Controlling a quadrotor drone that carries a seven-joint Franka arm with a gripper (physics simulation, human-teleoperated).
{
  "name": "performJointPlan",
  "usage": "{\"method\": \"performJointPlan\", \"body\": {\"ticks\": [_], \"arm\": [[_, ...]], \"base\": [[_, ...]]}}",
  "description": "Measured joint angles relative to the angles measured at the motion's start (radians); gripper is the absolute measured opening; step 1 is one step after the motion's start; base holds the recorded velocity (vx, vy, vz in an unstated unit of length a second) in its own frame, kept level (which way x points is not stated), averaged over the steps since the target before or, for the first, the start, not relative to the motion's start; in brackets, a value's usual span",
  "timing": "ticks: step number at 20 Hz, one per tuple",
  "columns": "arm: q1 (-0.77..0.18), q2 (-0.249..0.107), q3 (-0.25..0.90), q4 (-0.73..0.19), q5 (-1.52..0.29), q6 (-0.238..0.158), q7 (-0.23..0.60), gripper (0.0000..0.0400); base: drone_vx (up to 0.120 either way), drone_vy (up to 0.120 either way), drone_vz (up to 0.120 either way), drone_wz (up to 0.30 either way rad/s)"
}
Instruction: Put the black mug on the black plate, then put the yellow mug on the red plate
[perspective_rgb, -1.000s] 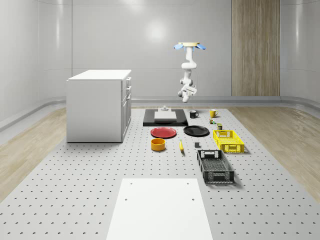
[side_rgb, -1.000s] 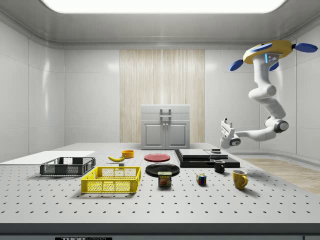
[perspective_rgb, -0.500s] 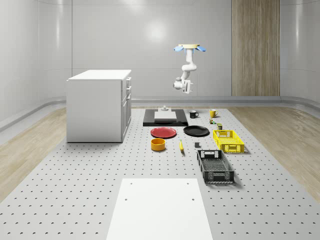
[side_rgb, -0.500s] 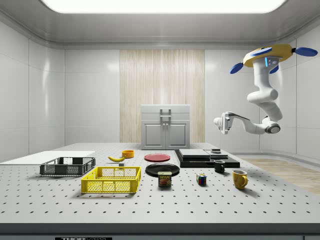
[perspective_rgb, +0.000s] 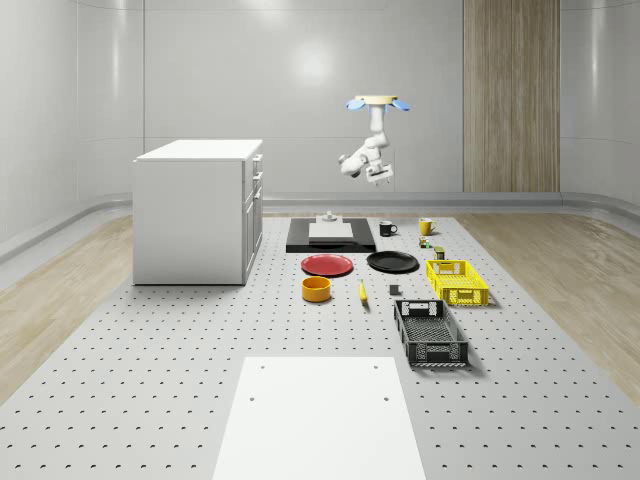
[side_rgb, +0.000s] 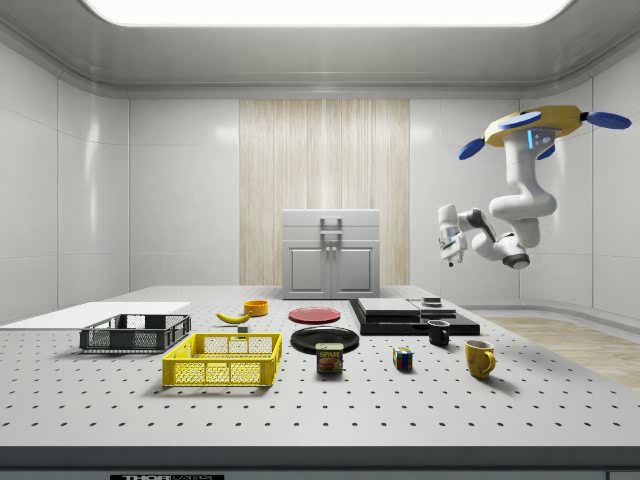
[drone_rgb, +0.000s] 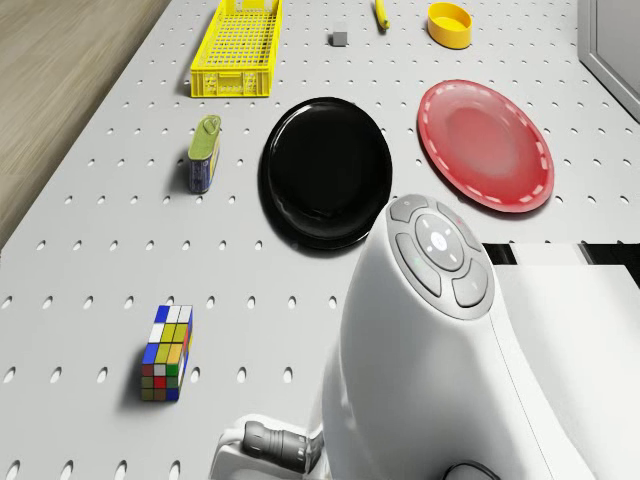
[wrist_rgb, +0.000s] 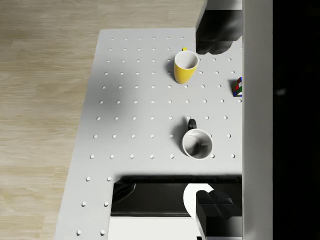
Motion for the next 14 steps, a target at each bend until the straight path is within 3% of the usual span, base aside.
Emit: {"method": "performJointPlan", "body": {"ticks": [3,6,10,12,14], "arm": [[-0.08,-0.029,0.039,-0.015,-0.045,-0.033,0.052,0.04],[-0.132,-0.054,0.064,-0.021,-0.064,-0.049,0.087,0.04],[-0.173,-0.082,0.085,-0.023,-0.071,-0.052,0.116,0.04],[-0.187,-0.095,0.093,-0.023,-0.07,-0.049,0.126,0.04],[-0.198,-0.107,0.1,-0.023,-0.068,-0.044,0.134,0.04]], "base": [[0.0,-0.107,-0.12,0.0],[0.0,0.0,-0.12,0.0],[0.0,0.0,-0.12,0.0],[0.0,-0.12,-0.12,0.0],[0.0,0.0,-0.12,0.0]]}}
